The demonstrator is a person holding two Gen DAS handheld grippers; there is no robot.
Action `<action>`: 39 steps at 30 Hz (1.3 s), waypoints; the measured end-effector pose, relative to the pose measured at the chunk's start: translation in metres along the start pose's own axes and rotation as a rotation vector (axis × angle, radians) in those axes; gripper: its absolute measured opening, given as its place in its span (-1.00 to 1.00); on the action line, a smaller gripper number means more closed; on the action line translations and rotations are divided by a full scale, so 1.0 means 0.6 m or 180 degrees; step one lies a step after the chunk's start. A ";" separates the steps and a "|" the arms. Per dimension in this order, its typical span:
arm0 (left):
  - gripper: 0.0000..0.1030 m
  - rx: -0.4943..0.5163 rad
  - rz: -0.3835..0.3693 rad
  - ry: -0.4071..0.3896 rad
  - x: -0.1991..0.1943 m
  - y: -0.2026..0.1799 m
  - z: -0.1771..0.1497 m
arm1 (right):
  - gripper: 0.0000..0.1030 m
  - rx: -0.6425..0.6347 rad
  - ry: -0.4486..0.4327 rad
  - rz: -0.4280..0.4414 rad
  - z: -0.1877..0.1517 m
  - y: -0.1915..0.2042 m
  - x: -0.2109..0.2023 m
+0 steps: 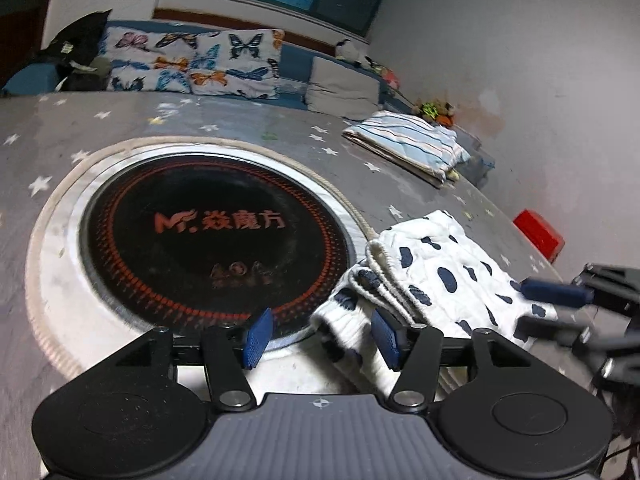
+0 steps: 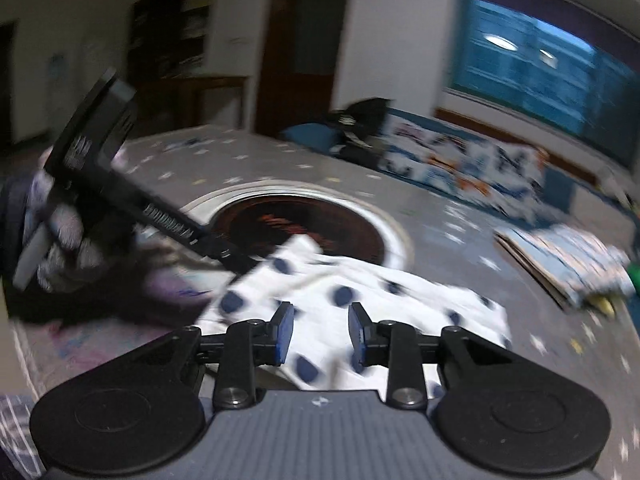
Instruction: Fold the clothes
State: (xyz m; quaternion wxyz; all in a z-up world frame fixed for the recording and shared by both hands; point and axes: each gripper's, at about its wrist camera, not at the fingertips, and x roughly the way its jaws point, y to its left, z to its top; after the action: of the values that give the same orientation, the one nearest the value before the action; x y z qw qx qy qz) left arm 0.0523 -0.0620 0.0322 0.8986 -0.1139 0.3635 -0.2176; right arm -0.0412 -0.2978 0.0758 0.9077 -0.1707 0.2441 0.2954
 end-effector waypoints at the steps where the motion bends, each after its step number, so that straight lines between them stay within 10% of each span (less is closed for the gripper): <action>1: 0.13 -0.0041 -0.0024 -0.0015 -0.007 0.001 -0.002 | -0.43 -0.0108 0.0021 0.0033 0.002 0.011 0.011; 17: 0.14 -0.0352 -0.0146 0.0083 -0.020 -0.019 -0.022 | 0.09 -0.1538 0.0310 0.0023 -0.022 0.107 0.028; 25: 0.33 -0.0753 -0.0219 0.0057 -0.041 -0.007 -0.022 | -0.02 -0.2329 0.0330 -0.0045 -0.034 0.160 0.086; 39: 0.73 -0.1990 -0.0626 -0.0013 -0.016 0.007 -0.040 | -0.56 -0.0886 0.0108 0.0262 0.044 0.071 0.071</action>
State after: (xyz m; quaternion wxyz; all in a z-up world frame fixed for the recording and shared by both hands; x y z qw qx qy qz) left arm 0.0305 -0.0547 0.0194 0.7956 -0.4193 0.3981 -0.1810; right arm -0.0284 -0.2340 0.0669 0.8582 -0.2897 0.2229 0.3604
